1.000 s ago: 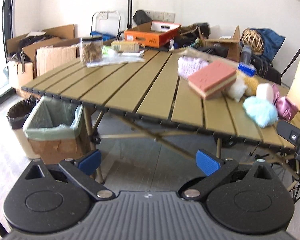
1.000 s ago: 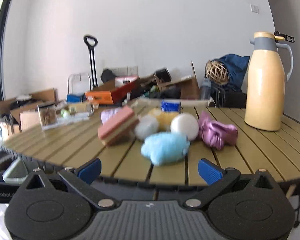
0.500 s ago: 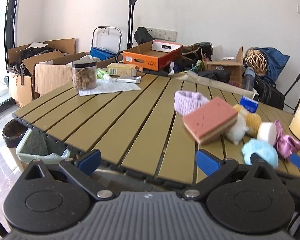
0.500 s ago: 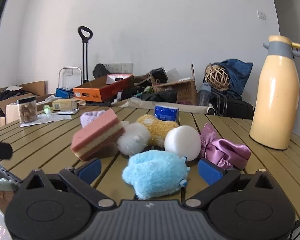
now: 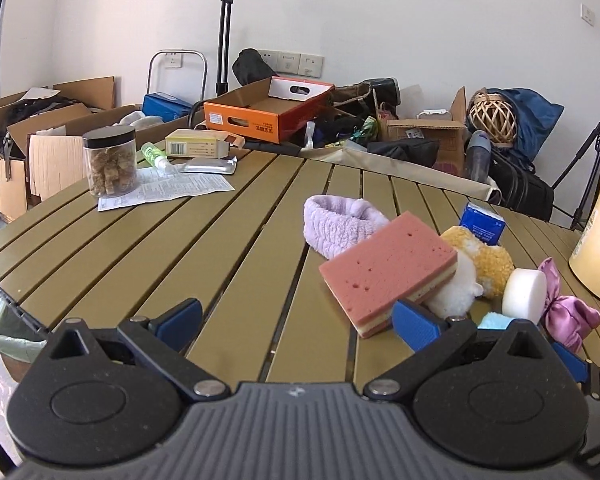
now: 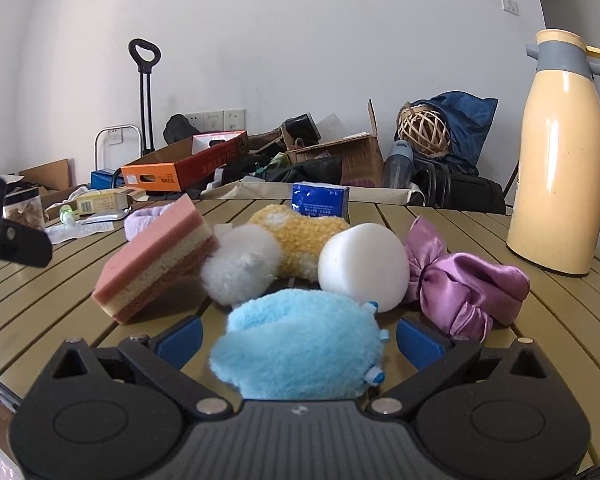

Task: Collect trash
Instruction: 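Grasp the blue plush with the right tool while the left tool grasps the pink sponge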

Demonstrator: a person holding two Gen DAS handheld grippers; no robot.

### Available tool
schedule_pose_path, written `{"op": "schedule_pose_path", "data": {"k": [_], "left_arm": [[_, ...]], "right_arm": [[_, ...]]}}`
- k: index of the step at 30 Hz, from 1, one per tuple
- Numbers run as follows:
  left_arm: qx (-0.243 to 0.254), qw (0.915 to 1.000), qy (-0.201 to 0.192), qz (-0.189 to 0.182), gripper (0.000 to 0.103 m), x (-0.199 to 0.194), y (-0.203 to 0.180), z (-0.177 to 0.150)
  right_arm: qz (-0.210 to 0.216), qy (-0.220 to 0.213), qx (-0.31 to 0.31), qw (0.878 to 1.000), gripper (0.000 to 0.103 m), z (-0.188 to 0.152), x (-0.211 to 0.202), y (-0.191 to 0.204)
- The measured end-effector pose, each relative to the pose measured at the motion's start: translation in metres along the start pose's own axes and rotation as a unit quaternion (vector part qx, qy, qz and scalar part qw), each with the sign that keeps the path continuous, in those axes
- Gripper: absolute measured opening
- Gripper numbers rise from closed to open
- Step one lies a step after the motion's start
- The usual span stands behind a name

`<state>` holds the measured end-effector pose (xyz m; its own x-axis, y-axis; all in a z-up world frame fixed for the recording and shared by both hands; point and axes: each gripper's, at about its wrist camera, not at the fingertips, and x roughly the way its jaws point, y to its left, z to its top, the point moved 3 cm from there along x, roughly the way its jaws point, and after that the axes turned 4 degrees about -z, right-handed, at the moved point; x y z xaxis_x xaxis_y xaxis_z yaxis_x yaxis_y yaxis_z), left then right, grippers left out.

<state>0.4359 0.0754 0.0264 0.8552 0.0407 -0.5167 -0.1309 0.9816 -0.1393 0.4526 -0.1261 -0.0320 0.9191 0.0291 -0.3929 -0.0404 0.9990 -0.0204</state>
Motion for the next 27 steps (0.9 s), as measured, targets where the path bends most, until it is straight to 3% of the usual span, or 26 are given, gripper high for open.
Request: {"op": "schedule_pose_path", "data": {"k": [5,12,19,27], "left_arm": [[-0.003,1.0000,0.007,-0.001,0.103,0.006,0.004,-0.003],[-0.006,1.0000,0.005,0.000,0.103,0.003,0.011,-0.005],[-0.009,1.0000,0.000,0.000,0.103,0.004,0.011,-0.003],[-0.001,0.9999,-0.010,0.011,0.103,0.009,0.002,-0.002]], "right_arm": [[-0.010,-0.005,-0.011,1.000,0.101,-0.002,0.004,0.002],[0.003,0.013,0.004,1.000,0.079,-0.005,0.010,0.003],[0.008,0.008,0.031,0.999,0.075,-0.005,0.003,-0.006],[0.004,-0.027,0.060,0.998,0.075,0.004,-0.022,-0.031]]}}
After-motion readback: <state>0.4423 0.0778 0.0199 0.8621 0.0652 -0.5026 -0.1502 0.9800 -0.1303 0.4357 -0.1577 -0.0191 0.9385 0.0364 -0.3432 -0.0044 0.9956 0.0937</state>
